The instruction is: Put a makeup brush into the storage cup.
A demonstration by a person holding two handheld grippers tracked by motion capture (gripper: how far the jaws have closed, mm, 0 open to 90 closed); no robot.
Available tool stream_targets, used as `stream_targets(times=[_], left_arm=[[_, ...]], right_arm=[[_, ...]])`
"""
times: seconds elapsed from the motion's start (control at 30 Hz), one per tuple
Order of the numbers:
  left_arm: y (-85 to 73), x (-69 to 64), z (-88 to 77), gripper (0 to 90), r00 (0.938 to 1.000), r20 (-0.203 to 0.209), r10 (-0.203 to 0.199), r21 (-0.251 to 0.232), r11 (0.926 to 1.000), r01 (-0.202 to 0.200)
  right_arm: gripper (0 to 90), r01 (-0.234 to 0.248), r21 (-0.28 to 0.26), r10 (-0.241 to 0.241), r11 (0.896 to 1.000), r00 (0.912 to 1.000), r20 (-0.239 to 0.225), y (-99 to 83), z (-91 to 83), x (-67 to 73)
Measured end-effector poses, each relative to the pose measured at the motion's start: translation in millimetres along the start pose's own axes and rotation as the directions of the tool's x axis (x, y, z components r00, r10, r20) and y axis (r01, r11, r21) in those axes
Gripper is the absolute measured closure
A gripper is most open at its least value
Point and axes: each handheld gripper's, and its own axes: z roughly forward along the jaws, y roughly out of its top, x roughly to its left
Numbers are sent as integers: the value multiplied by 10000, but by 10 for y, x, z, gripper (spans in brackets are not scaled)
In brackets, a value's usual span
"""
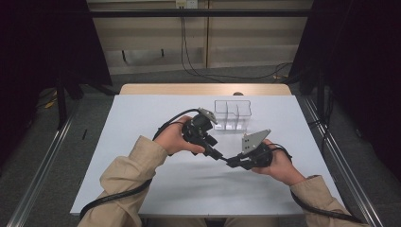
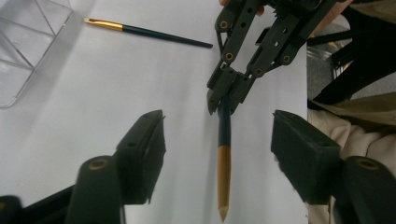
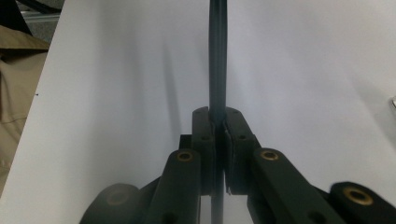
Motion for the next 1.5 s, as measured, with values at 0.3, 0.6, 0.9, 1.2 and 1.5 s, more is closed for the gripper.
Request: stream_targets(times=[0.3, 0.6, 0.9, 1.2, 1.5], left_arm=[[-108, 36, -45, 117, 9995, -289, -162, -1353, 9907, 121], [-216, 64, -104, 80, 9980, -466, -427, -2436, 9694, 301], [-274, 56, -139, 83, 9968, -699, -393, -3231, 9462, 146], [-307, 72, -101, 76, 9967, -670, -448, -3747, 9270, 165], [-330, 75, -88, 105, 9955, -692, -645, -4454, 8949, 270]], right_arm=[[849, -590, -592, 593, 9965, 9982, 37, -50, -27, -23], [849, -1040, -1112, 1061, 9883, 9943, 134, -88, -27, -21], [849, -1612, -1899, 1672, 9685, 9858, 155, -127, -12, -10], [848, -2001, -2845, 2149, 9376, 9764, 212, -85, -57, -4], [848, -2313, -3578, 2641, 9047, 9634, 451, -67, -98, -1]])
